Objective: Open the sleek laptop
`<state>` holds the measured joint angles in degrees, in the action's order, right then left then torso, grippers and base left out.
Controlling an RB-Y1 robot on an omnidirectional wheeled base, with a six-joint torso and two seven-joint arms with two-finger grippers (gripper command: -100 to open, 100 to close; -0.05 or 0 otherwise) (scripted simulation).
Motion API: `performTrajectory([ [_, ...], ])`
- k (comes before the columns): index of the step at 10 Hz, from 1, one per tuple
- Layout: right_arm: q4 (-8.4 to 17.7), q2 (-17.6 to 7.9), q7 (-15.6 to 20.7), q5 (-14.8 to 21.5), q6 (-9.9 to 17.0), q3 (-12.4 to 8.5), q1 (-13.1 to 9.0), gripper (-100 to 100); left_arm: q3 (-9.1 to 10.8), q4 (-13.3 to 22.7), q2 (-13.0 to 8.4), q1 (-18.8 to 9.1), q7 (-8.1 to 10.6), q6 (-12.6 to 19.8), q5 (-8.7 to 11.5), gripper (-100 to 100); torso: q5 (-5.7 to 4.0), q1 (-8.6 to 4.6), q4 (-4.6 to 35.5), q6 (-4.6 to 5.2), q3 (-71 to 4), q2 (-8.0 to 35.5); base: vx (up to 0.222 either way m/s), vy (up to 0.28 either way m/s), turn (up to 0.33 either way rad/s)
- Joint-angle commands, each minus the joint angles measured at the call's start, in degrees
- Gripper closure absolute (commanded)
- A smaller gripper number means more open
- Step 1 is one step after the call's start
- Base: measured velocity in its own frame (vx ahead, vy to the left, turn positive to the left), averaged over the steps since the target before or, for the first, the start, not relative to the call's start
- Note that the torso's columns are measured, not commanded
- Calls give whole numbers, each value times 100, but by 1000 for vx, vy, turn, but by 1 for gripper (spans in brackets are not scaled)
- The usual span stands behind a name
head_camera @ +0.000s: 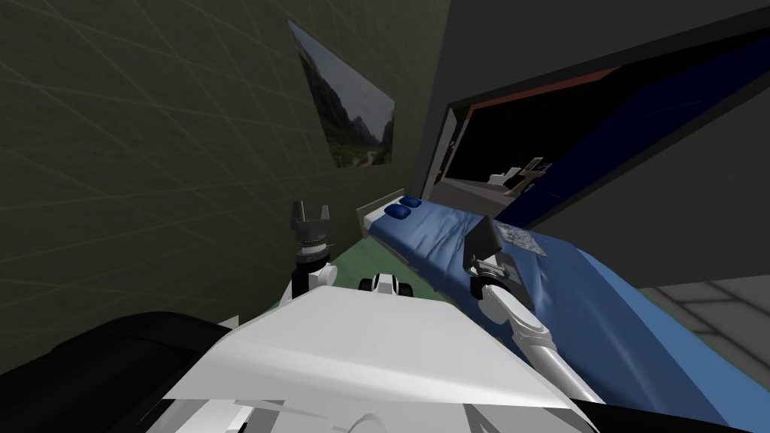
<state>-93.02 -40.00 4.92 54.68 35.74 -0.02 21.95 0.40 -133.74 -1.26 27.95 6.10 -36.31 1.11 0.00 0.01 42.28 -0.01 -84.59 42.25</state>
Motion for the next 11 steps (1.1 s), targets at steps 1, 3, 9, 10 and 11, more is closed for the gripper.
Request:
performTrajectory([
  [1, 211, -217, 12, 339, 451, -8, 0, -100, 0, 0, 0, 0, 0, 0, 0, 0, 0, 0, 0, 2, 1, 1, 45, 47, 117],
  [3, 336, -350, 27, 509, 680, -8, -24, -100, 0, 0, 0, 0, 0, 0, 0, 0, -1, -6, 1, 1, 2, 3, 40, 27, 80],
  [9, 354, -342, -67, 411, 722, -73, -143, 100, 1, 0, 0, 0, 0, 0, 0, 0, -1, -3, 1, 1, 4, 5, -2, -3, 17],
  [10, 358, -294, -144, 337, 665, -102, -204, 100, 1, 0, -1, -1, 0, 0, 0, 0, -14, -26, -7, -4, 6, 9, -130, -105, 14],
  [11, 361, -246, -221, 263, 608, -132, -266, 100, 1, 1, -1, -1, 0, 0, 0, 0, -15, -38, 0, 10, 12, 20, -130, -89, 6],
])
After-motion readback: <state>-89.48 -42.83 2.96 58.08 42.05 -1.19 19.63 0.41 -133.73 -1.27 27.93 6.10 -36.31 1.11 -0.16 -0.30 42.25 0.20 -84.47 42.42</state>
